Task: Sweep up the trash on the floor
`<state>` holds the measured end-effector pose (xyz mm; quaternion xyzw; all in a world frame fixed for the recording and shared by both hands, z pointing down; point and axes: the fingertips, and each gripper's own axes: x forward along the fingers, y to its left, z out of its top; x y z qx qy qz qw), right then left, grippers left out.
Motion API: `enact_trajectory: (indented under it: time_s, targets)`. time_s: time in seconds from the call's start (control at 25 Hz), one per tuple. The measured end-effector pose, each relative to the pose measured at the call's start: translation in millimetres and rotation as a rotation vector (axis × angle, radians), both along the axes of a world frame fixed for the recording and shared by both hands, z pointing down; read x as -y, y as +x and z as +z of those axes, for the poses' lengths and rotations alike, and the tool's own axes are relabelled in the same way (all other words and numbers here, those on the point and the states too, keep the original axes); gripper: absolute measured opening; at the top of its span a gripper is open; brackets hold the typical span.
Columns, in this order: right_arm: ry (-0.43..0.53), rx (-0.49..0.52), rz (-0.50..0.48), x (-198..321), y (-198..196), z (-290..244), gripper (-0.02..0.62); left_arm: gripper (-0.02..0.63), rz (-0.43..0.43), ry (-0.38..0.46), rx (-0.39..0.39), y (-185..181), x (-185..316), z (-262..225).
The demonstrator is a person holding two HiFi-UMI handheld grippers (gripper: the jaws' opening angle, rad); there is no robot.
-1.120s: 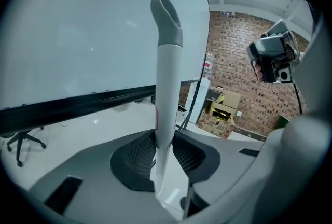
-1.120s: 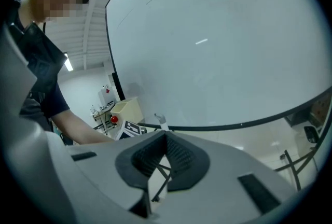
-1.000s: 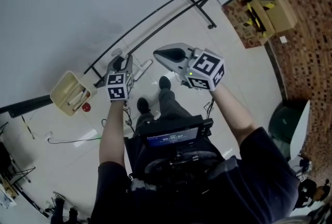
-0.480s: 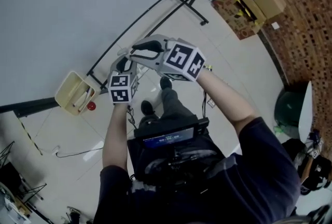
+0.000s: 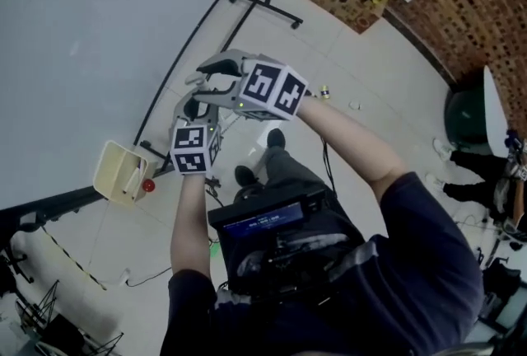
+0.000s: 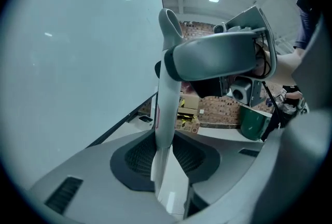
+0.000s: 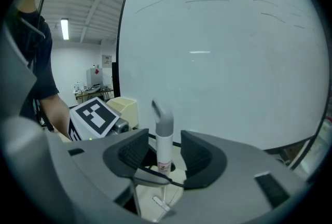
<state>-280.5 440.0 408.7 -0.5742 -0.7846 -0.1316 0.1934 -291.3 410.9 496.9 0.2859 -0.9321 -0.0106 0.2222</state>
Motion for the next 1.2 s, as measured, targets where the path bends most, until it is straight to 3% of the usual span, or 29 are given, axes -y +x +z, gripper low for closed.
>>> enact_trajectory:
  time_s: [0.12, 0.28, 0.4, 0.64, 0.92, 1.2]
  targets:
    - [-0.026, 0.023, 0.039, 19, -1, -16, 0.218, 0.097, 0.069, 0.004, 0.012, 3, 24, -14]
    - [-0.078, 0.056, 0.058, 47, 1, -38, 0.118, 0.096, 0.148, -0.004, 0.039, 5, 60, -37]
    - [-0.132, 0.067, 0.084, 80, 5, -54, 0.117, 0.097, 0.210, -0.013, 0.051, 12, 94, -51]
    - [-0.137, 0.092, 0.096, 156, 22, -64, 0.118, 0.095, 0.304, -0.055, 0.098, 26, 171, -60]
    - [-0.175, 0.089, 0.130, 249, 35, -74, 0.117, 0.098, 0.437, -0.155, 0.219, 36, 261, -66]
    - [-0.181, 0.099, 0.095, 320, 57, -74, 0.117, 0.100, 0.565, -0.211, 0.254, 53, 341, -62]
